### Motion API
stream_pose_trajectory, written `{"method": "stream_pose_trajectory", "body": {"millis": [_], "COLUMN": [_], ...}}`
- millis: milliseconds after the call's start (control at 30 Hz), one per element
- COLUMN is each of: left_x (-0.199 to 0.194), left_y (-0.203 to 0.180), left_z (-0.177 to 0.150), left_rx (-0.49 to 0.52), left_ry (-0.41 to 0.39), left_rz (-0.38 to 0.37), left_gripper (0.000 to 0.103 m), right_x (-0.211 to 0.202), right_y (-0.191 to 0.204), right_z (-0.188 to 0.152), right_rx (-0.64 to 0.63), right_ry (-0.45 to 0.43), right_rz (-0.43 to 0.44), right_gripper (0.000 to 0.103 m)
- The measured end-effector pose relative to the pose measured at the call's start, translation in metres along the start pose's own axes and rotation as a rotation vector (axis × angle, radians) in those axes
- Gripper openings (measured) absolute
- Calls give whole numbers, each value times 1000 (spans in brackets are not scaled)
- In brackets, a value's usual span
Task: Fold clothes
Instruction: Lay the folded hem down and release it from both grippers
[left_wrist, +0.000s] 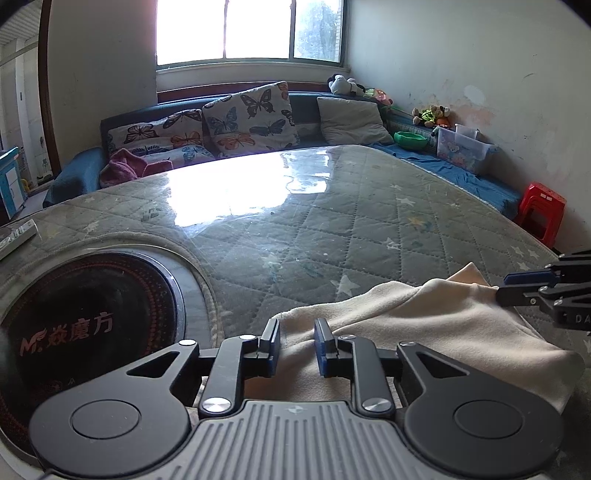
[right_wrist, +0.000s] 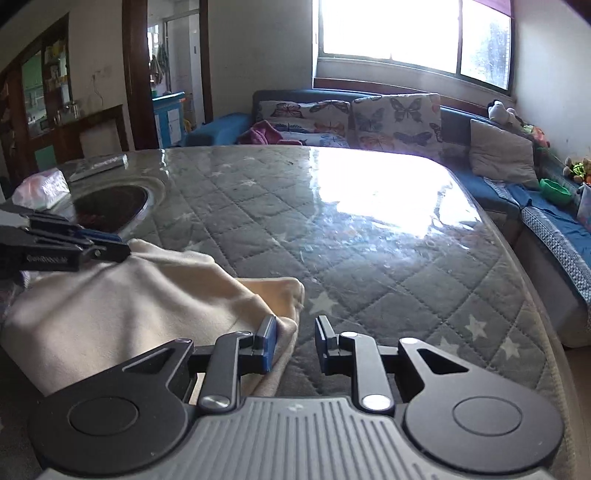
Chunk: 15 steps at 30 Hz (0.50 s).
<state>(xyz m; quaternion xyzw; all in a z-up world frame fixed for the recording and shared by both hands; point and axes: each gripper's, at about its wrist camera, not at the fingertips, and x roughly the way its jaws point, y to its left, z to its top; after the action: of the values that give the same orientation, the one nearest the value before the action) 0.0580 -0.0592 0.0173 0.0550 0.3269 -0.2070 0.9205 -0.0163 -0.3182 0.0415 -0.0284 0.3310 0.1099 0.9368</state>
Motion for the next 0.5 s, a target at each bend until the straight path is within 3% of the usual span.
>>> {"method": "stream_pose_trajectory", "body": {"millis": [233, 367, 500], "left_x": [-2, -7, -24], "left_y": [0, 2, 2], "left_z": [-1, -2, -5], "left_rx": [-6, -19, -17], "left_ry": [-5, -10, -33], "left_rz": [0, 18, 27], "left_gripper": [25, 33, 34], "right_x": [15, 41, 44], "right_y": [13, 20, 22], "right_z": [32, 37, 35], "right_rx": [-3, -39, -76], "right_ry": [-3, 45, 53], "right_rz": [154, 164, 144], "right_gripper": [20, 20, 20]}}
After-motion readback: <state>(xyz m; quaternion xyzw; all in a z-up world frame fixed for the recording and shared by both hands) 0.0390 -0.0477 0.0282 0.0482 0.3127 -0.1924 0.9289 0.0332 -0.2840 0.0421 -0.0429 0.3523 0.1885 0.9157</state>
